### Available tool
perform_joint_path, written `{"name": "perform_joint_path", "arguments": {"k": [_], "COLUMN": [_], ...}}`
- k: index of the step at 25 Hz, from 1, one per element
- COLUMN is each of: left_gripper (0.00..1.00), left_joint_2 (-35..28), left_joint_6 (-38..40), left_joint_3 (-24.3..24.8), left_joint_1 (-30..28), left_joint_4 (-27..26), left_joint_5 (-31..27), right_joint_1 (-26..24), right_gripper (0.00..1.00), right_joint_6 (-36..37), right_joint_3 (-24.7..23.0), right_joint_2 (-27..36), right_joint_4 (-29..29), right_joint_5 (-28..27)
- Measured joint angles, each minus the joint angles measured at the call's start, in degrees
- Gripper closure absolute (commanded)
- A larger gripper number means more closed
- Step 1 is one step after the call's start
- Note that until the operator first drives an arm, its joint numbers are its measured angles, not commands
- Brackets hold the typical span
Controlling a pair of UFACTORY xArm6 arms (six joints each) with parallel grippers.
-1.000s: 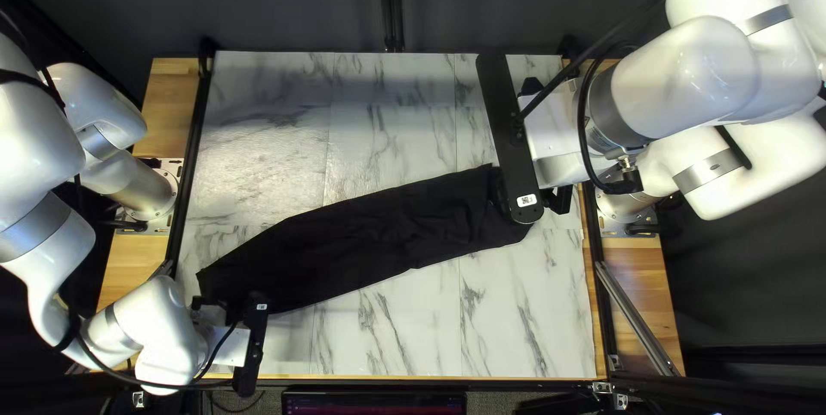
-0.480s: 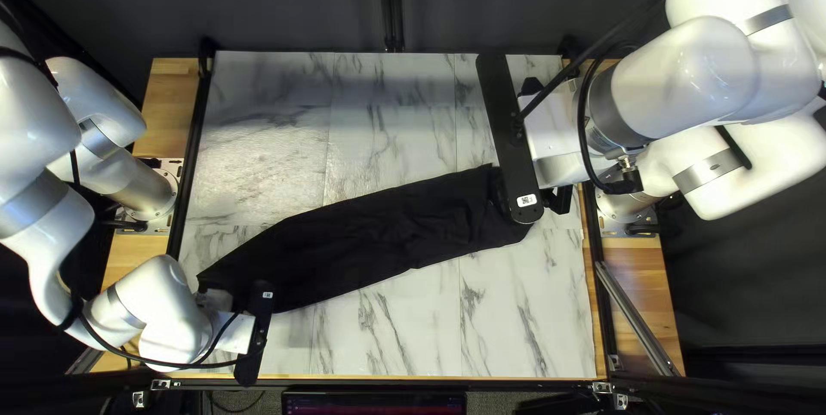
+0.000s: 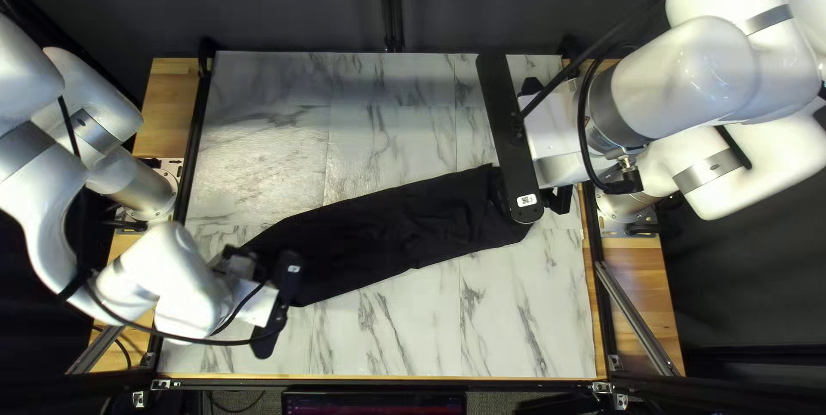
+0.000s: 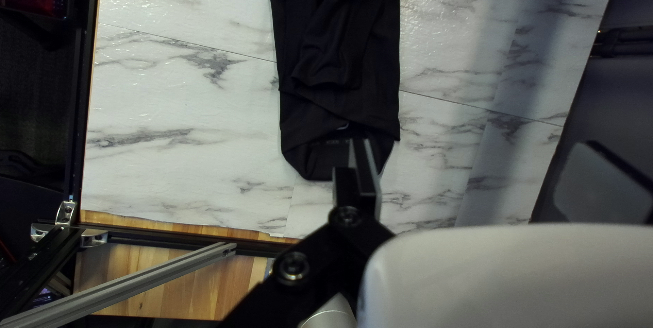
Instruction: Fold t-shirt
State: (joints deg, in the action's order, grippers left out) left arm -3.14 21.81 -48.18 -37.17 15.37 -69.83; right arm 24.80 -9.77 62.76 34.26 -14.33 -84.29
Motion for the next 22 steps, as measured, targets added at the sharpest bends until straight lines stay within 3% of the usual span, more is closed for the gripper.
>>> {"name": "perform_joint_path", "arguments": {"k": [6, 12, 22], "left_gripper": [1.00, 1.00, 1.00], "left_joint_2": [8.1, 14.7, 23.3], "left_joint_6": [-14.8, -24.2, -31.9], "left_joint_3": [-8.8, -16.6, -20.2], "left_joint_1": [6.7, 10.1, 12.9], "left_joint_4": [6.4, 11.2, 16.1], "left_joint_5": [0.2, 2.9, 14.2], "right_joint_1": [0.0, 0.0, 0.0], "right_gripper": [0.00, 0.00, 0.00], "right_joint_6": [0.0, 0.0, 0.0], "right_joint_3": [0.0, 0.0, 0.0], "right_joint_2": [0.0, 0.0, 0.0], "right_joint_4": [0.0, 0.0, 0.0], "right_joint_5": [0.0, 0.0, 0.0]}}
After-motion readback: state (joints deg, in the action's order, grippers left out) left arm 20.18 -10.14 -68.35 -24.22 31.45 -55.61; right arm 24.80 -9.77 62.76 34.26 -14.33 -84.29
